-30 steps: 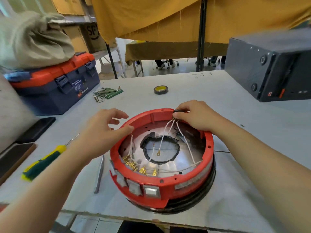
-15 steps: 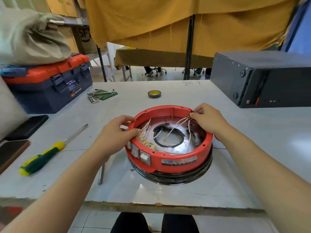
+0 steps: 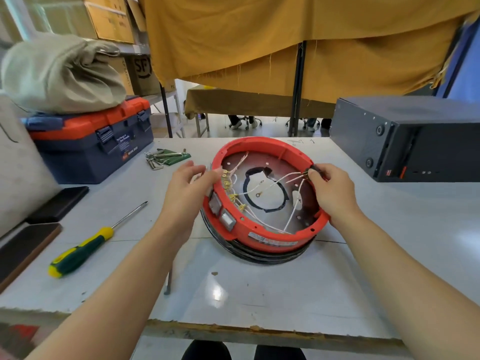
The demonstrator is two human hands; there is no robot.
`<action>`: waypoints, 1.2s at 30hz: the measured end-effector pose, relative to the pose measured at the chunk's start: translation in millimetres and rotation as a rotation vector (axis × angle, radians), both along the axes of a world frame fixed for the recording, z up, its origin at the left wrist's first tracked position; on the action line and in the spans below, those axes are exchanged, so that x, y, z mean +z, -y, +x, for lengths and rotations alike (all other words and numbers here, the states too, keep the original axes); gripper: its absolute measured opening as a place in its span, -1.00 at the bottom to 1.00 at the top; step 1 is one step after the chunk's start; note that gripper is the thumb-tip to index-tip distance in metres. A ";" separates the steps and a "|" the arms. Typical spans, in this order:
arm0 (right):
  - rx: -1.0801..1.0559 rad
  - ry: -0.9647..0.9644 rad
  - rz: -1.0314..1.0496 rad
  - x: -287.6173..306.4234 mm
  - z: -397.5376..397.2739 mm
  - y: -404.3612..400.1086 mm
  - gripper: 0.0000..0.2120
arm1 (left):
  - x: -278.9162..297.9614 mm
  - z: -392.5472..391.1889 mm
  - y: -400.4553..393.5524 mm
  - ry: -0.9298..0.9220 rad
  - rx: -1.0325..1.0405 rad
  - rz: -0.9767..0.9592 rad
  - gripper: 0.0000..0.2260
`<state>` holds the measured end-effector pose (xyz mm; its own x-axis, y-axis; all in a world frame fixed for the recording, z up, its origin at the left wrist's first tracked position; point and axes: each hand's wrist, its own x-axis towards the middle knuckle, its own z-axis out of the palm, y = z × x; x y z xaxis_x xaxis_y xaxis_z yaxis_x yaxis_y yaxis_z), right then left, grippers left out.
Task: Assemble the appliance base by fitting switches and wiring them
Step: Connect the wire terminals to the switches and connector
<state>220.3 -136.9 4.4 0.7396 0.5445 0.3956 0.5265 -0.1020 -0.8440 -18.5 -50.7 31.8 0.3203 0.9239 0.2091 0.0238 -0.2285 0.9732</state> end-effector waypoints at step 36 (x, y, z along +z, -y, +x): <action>0.181 -0.690 0.214 19.1 -43.3 44.0 -0.82 | 0.8 16.9 48.9 -0.861 -0.196 1.495 -0.14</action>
<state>177.0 -180.8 23.5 0.7646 0.6443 -0.0150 -0.1371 0.1398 -0.9806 -1.6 -99.6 32.6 0.8649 0.0443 0.5000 0.2429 -0.9087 -0.3397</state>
